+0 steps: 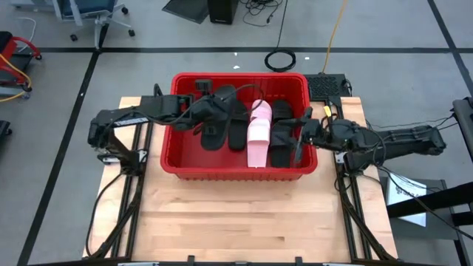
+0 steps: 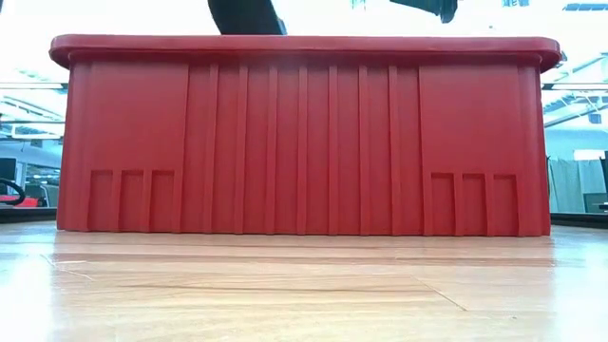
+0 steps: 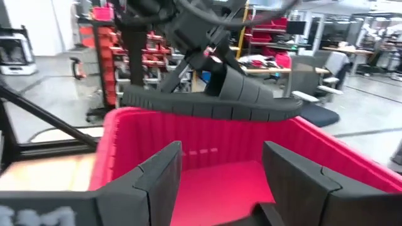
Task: Pick and place slides into bin
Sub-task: Put the black slide into the red bin
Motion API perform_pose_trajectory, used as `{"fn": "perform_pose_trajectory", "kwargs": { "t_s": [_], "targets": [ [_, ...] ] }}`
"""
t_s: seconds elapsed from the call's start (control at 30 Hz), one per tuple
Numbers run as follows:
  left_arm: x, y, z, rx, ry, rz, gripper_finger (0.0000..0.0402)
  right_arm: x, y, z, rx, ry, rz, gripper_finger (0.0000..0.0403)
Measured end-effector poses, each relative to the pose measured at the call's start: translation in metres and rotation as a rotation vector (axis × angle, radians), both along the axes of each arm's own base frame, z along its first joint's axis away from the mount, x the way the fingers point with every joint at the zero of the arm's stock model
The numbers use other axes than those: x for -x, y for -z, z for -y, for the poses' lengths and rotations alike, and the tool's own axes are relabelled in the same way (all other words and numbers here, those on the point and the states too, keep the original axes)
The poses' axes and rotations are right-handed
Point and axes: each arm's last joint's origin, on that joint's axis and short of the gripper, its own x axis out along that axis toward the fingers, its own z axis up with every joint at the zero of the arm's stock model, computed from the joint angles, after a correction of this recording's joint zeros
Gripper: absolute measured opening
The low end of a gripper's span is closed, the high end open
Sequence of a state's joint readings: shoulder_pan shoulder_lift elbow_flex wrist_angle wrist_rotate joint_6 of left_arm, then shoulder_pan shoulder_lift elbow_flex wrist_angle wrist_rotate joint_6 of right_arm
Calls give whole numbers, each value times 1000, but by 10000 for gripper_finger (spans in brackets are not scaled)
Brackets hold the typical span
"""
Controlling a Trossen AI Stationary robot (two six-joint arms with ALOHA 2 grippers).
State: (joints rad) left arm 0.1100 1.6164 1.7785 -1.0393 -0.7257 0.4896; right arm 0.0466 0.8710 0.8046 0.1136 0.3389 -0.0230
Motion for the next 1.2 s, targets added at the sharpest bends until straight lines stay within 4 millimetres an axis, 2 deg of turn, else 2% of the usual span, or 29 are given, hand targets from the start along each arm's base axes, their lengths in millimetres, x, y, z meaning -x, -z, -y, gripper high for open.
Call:
{"fn": "perform_pose_trajectory", "kwargs": {
  "t_s": [0.2,0.43,0.6,0.8,0.97,1.07,1.2],
  "targets": [
    [-13,52,-18,-4,-29,-27,17,3,3,12,1,62,-43,210],
    [-20,109,-12,1,-5,-4,4,4,4,28,22,143,-59,210],
    [-22,131,0,15,2,62,12,6,6,39,36,197,-82,210],
    [-25,141,9,25,-44,99,17,8,8,45,32,231,-107,210],
    [-38,171,15,35,-39,21,11,8,9,45,31,229,-114,210],
    [-43,191,17,-19,-67,-59,12,8,10,45,30,229,-128,210],
    [-48,200,18,-41,-101,-55,14,8,13,45,9,229,-150,210]
  ]
}}
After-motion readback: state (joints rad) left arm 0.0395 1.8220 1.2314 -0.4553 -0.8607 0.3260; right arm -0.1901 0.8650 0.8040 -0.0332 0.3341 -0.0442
